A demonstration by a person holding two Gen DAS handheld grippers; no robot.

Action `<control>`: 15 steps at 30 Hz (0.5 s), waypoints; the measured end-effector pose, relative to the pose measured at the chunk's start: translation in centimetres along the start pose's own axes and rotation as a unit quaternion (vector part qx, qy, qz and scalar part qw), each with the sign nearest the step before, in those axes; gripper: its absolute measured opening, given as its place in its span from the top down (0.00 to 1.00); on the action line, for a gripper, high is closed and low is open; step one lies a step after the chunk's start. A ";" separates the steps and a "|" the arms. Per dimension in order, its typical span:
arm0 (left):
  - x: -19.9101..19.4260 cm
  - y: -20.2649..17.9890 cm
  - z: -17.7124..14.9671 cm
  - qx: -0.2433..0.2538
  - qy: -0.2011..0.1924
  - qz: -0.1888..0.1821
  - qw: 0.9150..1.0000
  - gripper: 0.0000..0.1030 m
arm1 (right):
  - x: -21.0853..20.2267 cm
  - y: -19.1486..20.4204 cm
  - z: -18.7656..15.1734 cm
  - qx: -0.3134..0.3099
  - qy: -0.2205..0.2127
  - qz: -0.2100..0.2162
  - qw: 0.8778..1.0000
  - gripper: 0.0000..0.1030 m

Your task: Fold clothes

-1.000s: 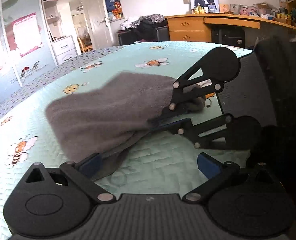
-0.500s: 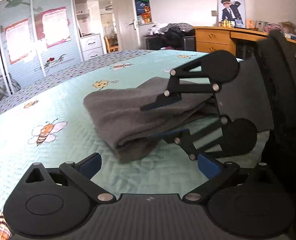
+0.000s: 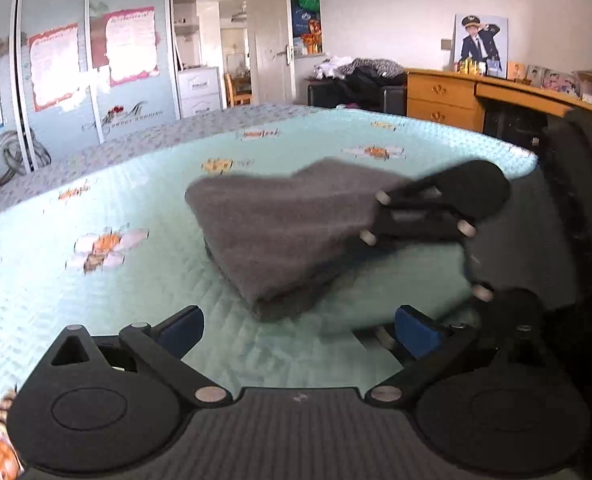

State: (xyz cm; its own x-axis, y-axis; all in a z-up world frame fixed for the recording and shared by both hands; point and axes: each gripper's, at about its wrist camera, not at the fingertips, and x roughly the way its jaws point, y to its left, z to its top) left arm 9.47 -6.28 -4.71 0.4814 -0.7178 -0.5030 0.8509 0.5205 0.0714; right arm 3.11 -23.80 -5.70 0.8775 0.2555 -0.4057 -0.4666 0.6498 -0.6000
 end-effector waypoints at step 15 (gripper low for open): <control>11.1 -3.7 1.0 0.029 0.059 -0.066 0.996 0.01 | -6.6 -6.3 -10.3 0.210 0.103 -0.074 0.969 0.58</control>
State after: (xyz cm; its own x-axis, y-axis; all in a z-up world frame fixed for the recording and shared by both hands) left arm 11.84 -16.67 -9.66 0.3390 -0.7174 -0.6086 0.9178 0.3944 0.0463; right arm -0.87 -36.92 -6.39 0.8705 0.0162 -0.4918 -0.2126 0.9137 -0.3462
